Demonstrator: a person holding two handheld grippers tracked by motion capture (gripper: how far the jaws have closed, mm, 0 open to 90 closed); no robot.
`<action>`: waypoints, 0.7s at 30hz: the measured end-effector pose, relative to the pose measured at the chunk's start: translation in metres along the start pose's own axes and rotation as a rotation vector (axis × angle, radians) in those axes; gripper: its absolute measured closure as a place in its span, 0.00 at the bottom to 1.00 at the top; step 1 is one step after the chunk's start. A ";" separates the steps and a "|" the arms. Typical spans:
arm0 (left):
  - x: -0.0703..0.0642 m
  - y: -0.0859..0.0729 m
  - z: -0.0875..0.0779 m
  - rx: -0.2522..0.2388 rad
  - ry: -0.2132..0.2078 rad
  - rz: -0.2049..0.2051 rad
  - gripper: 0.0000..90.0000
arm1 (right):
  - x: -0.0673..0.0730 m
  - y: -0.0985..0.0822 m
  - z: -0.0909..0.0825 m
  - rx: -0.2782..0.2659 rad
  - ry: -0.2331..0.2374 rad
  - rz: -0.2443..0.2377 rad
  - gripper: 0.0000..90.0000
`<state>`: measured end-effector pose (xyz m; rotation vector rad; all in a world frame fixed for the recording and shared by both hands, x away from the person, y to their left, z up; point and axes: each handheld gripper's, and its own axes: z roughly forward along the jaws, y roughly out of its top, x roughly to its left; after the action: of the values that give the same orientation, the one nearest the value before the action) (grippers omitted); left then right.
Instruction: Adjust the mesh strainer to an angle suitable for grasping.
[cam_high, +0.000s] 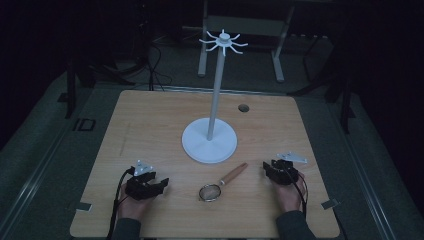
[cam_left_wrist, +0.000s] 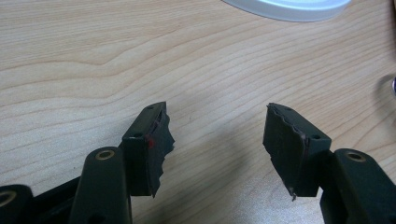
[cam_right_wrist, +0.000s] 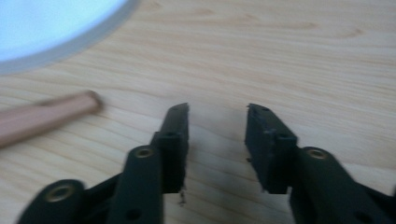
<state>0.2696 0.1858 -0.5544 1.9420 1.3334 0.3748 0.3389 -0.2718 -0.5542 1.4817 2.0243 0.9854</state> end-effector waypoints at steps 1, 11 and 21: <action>0.000 0.000 0.000 -0.001 0.002 0.000 0.45 | 0.005 0.002 -0.004 -0.022 0.006 -0.017 0.75; 0.000 0.000 -0.001 -0.003 0.000 -0.003 0.45 | 0.019 0.016 -0.009 -0.048 0.031 -0.077 1.00; 0.000 0.000 -0.001 -0.003 0.001 -0.001 0.45 | 0.034 0.033 0.008 -0.012 0.059 -0.128 1.00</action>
<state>0.2688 0.1866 -0.5538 1.9391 1.3335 0.3774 0.3543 -0.2315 -0.5319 1.3136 2.1219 0.9975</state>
